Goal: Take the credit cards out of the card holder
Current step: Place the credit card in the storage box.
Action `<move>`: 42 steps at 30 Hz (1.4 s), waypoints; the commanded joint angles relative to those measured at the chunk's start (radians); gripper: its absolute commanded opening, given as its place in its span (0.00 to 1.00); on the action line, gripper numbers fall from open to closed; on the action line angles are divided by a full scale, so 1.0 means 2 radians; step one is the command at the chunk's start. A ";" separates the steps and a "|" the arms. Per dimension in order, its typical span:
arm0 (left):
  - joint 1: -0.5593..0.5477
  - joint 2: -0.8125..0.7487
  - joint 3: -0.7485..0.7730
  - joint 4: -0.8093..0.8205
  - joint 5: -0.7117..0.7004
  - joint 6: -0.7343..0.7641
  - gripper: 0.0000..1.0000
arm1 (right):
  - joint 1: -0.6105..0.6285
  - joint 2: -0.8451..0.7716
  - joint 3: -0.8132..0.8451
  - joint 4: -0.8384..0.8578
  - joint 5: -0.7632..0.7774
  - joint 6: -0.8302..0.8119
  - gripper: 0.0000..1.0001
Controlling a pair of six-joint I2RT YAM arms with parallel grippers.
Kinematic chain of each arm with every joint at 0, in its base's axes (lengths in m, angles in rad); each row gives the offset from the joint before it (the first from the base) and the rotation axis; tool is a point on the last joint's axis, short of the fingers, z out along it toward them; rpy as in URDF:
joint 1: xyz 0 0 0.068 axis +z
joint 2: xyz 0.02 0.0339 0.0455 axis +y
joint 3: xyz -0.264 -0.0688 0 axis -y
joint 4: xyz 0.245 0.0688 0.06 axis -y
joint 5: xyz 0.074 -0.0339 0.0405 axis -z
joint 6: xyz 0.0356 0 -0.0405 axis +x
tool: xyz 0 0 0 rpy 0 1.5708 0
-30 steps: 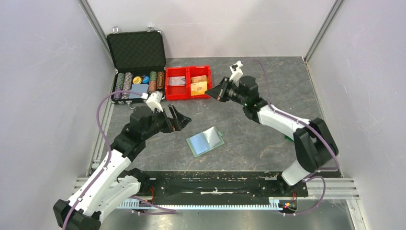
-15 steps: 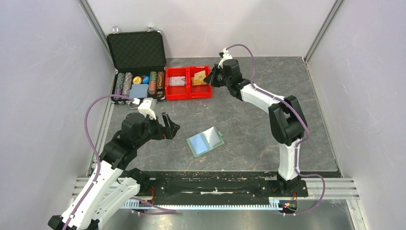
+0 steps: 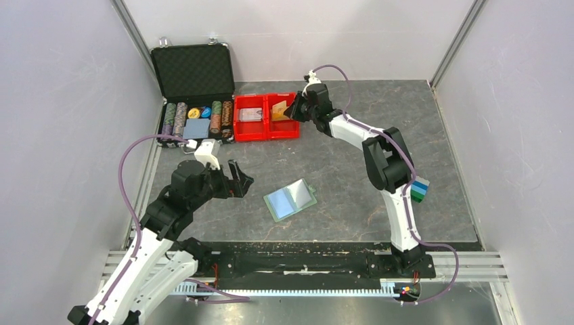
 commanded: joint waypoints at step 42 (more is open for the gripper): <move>-0.001 0.008 0.005 0.007 -0.011 0.030 1.00 | -0.039 0.036 0.138 -0.021 -0.007 0.016 0.27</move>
